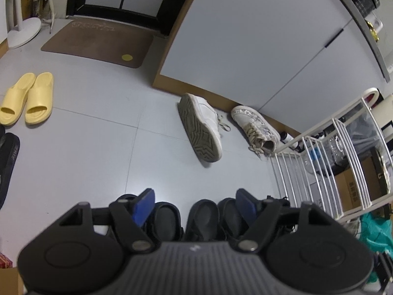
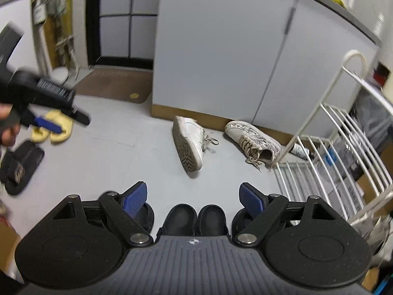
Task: Organize scattered shoes
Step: 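Reach the left tool toward the white sneakers by the wall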
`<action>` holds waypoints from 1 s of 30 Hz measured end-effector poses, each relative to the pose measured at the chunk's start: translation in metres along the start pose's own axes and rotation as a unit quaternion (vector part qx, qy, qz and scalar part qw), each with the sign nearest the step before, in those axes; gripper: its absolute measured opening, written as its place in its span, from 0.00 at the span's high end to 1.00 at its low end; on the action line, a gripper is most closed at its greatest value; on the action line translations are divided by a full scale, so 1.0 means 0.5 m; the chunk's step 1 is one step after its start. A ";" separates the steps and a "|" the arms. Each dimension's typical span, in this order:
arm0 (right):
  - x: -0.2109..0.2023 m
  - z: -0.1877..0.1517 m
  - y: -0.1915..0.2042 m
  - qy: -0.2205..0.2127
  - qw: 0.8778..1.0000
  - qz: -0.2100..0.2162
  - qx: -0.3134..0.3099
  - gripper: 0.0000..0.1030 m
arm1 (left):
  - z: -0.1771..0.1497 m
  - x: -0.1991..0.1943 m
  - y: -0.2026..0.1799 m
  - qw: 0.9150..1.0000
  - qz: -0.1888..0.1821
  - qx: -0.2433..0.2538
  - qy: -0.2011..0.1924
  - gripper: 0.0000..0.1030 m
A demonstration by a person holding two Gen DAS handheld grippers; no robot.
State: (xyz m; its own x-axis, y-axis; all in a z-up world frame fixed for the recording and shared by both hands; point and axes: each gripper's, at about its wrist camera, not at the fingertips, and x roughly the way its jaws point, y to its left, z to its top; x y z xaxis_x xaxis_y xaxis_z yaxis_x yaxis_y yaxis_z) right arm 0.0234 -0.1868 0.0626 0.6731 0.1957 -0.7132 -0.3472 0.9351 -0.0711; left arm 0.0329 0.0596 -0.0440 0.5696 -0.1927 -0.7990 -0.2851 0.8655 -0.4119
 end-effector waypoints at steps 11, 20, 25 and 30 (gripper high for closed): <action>0.014 0.047 -0.089 0.001 0.997 0.015 0.074 0.11 | -0.023 -0.037 -0.089 0.994 -0.006 0.096 -0.058 0.25; 0.056 0.054 -0.161 0.014 0.992 0.021 0.120 0.11 | 0.029 -0.008 -0.193 0.987 -0.011 0.147 -0.062 0.25; 0.090 0.054 -0.197 0.031 0.991 0.018 0.127 0.11 | 0.076 0.034 -0.255 0.985 -0.011 0.165 -0.053 0.25; 0.145 0.058 -0.224 0.042 0.992 0.010 0.118 0.11 | 0.117 0.112 -0.300 0.983 -0.012 0.182 -0.033 0.25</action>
State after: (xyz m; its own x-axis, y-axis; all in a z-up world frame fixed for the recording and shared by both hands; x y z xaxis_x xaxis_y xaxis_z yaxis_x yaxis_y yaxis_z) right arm 0.1300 -0.2688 0.0389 0.6076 0.1986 -0.7690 -0.1909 0.9764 0.1013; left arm 0.1525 -0.0541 -0.0012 0.6245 -0.1959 -0.7561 0.0174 0.9713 -0.2373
